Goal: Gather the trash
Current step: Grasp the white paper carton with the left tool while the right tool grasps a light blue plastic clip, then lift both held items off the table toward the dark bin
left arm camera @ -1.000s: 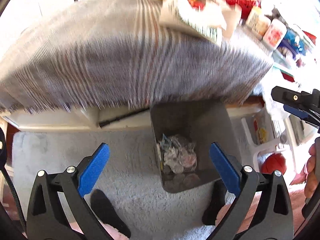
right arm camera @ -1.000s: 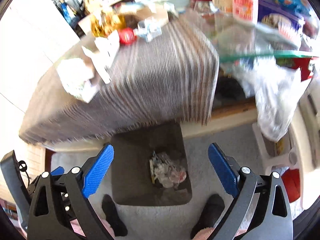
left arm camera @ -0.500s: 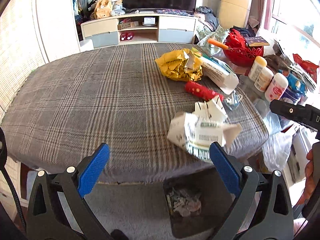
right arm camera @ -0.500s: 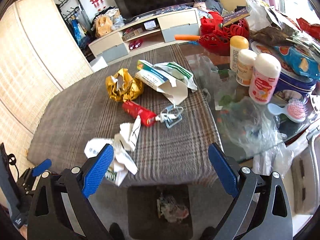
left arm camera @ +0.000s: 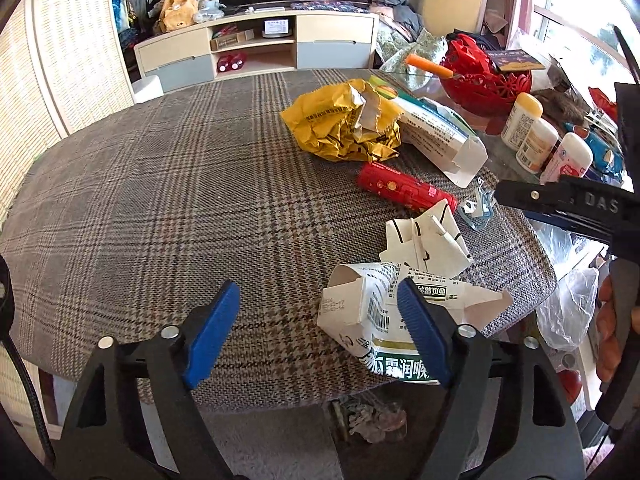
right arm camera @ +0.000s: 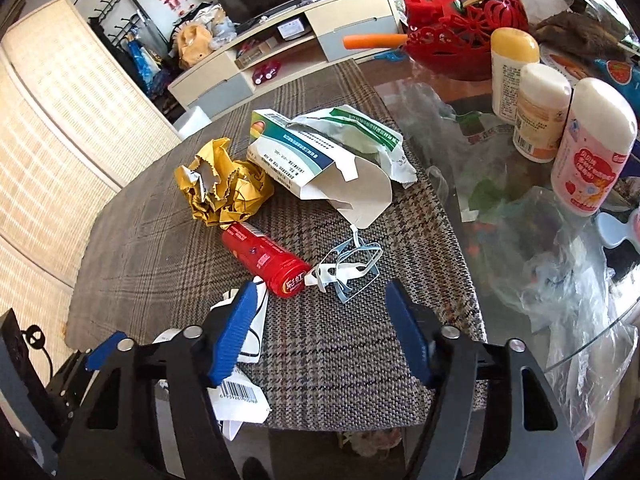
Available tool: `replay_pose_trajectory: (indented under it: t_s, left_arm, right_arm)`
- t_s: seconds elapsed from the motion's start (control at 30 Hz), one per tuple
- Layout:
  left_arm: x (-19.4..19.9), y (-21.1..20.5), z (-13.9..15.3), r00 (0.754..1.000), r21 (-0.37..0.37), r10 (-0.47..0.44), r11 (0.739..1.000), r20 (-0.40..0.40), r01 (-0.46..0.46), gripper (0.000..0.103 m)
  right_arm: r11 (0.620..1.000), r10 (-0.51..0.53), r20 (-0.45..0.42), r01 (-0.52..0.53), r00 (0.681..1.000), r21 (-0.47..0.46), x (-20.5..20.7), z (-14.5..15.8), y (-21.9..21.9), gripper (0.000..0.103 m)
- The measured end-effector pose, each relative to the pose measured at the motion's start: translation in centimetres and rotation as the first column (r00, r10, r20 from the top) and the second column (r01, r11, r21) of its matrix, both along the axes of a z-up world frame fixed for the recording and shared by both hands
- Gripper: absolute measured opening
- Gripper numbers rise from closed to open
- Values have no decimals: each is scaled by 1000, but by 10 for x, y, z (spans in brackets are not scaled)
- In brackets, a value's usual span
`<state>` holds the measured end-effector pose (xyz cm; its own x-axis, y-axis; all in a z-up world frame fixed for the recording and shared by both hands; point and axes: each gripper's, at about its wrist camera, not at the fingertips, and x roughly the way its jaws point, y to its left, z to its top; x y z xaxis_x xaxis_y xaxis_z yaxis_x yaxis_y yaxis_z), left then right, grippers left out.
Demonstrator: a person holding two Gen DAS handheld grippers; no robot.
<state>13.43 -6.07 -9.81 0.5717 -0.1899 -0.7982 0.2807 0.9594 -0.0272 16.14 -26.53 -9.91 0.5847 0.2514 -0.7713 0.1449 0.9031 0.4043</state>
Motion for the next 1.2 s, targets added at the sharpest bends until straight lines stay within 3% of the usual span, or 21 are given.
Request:
replay_pose_trajectory:
  t_s: [0.07,0.23,0.4,0.47,0.53,0.8,0.97,1.2]
  left_arm:
    - [3,0,-4,1000,-8,-2,1000,-8,2,73]
    - [8,0,-13,1000,-22,-18,1000,-24,18,71]
    - [15,-5,-21,998,-32,-37,999,-44,35,64]
    - [15,-7,-23,998,-30,-50,998,-47,49,51]
    - [14,-9,-24,996,-43,-66,997,-54,64,38]
    - [8,-5,-16,998,-53,-55,997,-37,53,35]
    - [-3,3,13,999,-82,-34,996,24,36,35]
    - [-38,1,45,994,-42,-45,998,98,49,36]
  right_arm:
    - [1000,-1,-8,1,1000,-10,7,-4,1,55]
    - [1000,3,-7,-3,1000,-26,16,-8,5,52]
    - [999,14,-38,-15,999,-42,22,-21,9,31]
    - [999,12,-46,-14,999,-48,22,-25,9,13]
    - [999,9,-48,-11,999,-48,21,-27,7,6]
    - [993,11,4,-10,1000,-120,10,-11,7,5]
    - [992,3,69,5,998,-126,-4,15,-1,5]
    - [989,45,117,-28,992,-143,-47,44,4,5]
